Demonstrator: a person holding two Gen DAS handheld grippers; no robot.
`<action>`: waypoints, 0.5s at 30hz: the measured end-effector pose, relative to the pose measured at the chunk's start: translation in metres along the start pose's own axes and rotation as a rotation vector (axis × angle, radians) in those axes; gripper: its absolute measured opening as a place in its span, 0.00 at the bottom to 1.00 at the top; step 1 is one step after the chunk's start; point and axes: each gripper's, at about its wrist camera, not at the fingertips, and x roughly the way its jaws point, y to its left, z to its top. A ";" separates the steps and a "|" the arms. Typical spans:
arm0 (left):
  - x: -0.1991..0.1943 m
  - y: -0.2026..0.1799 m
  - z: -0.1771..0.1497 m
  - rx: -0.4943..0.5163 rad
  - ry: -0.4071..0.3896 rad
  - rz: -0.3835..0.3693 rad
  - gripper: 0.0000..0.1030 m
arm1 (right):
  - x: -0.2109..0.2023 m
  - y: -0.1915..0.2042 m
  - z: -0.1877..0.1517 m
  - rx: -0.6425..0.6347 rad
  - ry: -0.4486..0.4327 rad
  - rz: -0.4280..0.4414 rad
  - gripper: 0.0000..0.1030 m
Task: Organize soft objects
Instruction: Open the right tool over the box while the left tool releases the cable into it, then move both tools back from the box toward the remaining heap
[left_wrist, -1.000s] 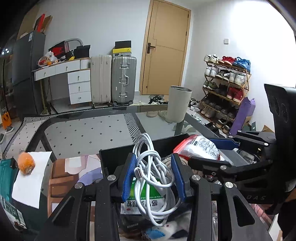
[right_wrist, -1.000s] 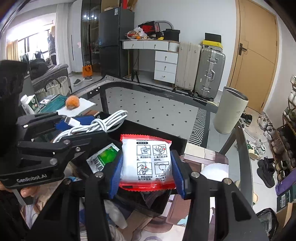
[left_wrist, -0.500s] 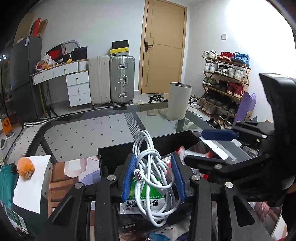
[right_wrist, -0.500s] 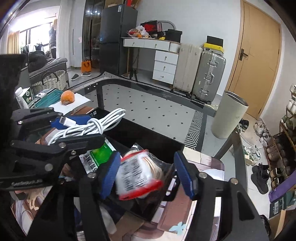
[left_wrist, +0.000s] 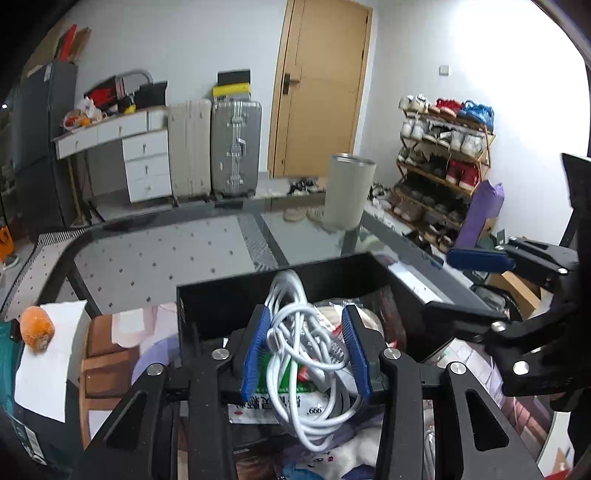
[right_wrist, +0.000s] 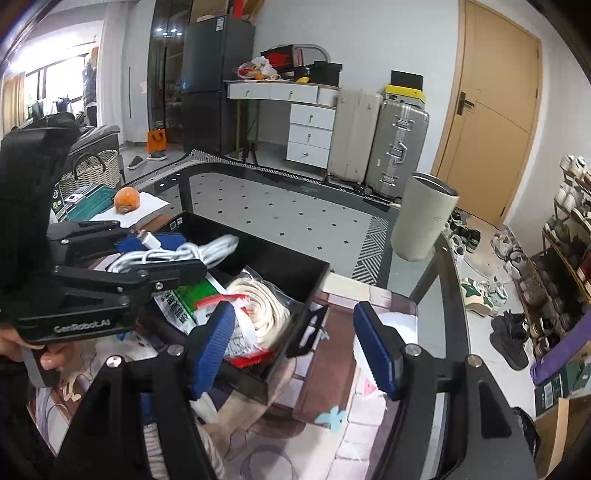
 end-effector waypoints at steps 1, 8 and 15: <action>0.001 0.000 0.000 -0.001 0.009 0.007 0.42 | -0.001 -0.001 0.000 0.003 0.002 -0.003 0.66; -0.005 -0.004 -0.012 -0.018 0.047 0.016 0.97 | -0.022 -0.006 -0.012 0.056 -0.007 -0.022 0.79; -0.042 -0.006 -0.028 -0.040 -0.003 0.021 0.99 | -0.044 -0.003 -0.029 0.126 -0.019 -0.008 0.93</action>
